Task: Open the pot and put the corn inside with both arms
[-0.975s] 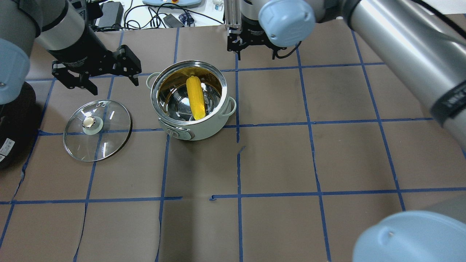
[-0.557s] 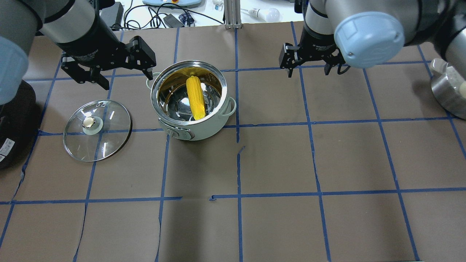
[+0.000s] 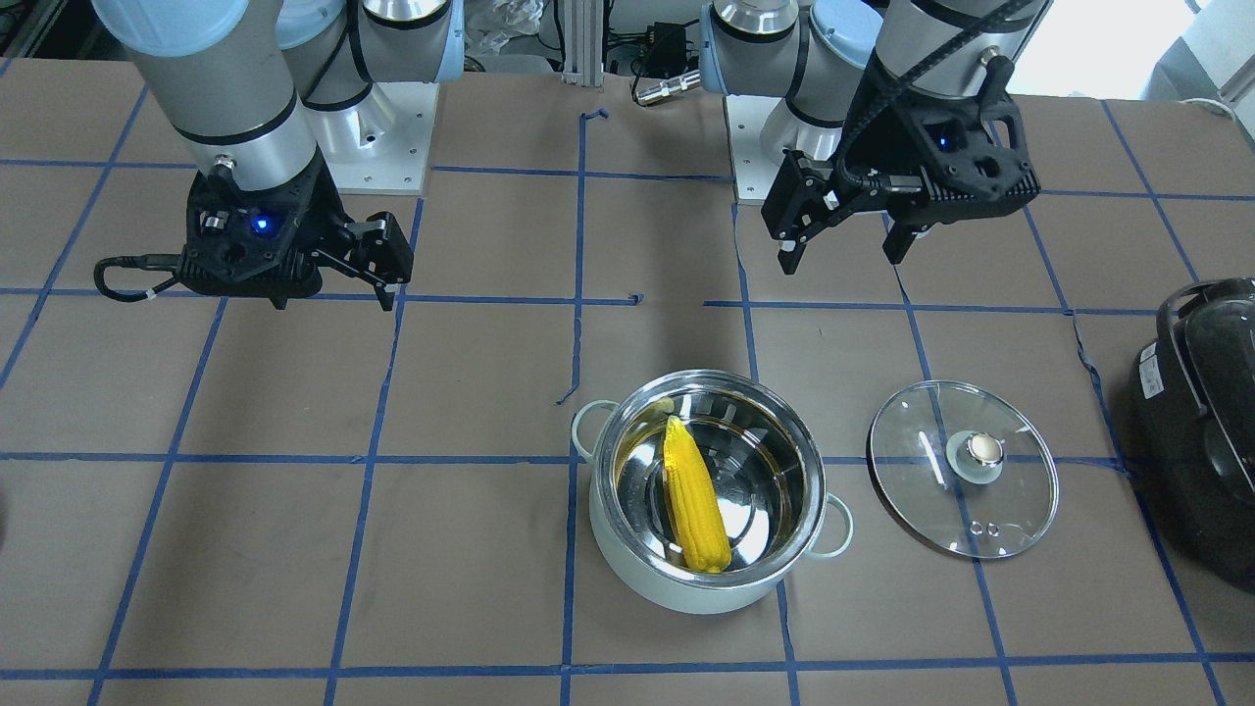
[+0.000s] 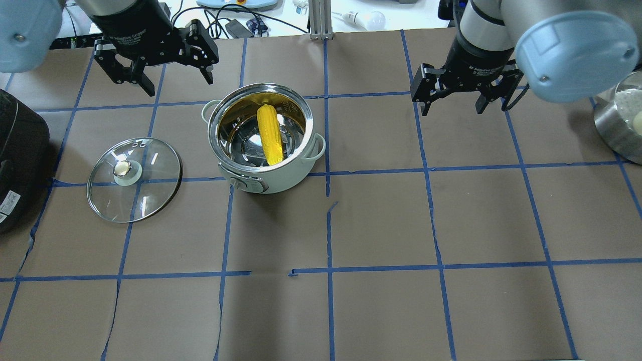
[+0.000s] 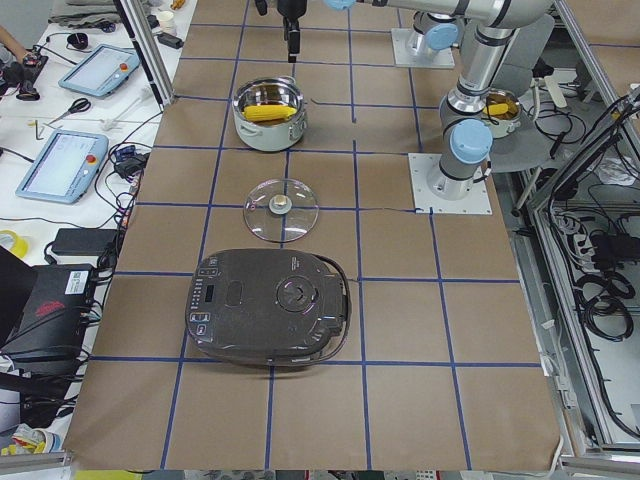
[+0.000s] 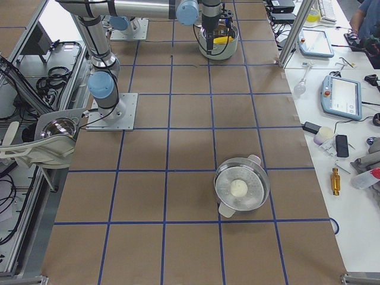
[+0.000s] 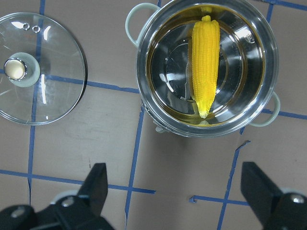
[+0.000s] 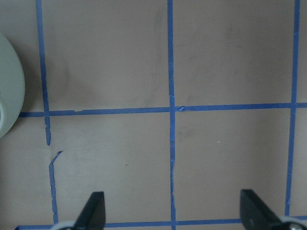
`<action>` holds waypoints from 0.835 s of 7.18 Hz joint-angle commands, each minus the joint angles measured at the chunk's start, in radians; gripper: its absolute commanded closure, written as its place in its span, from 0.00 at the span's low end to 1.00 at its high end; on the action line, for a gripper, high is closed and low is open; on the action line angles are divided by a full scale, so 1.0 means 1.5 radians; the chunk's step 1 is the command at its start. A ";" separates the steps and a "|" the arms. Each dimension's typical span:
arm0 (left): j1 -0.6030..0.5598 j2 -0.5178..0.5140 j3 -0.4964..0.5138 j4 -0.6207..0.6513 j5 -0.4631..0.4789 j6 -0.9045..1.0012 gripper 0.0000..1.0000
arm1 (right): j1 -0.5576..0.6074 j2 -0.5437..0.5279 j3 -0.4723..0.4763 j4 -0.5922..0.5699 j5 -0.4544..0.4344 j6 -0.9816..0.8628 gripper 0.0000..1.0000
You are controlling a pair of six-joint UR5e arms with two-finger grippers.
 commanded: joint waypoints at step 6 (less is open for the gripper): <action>0.003 0.015 -0.034 -0.006 0.029 0.053 0.00 | -0.025 -0.018 -0.028 0.099 -0.009 0.008 0.00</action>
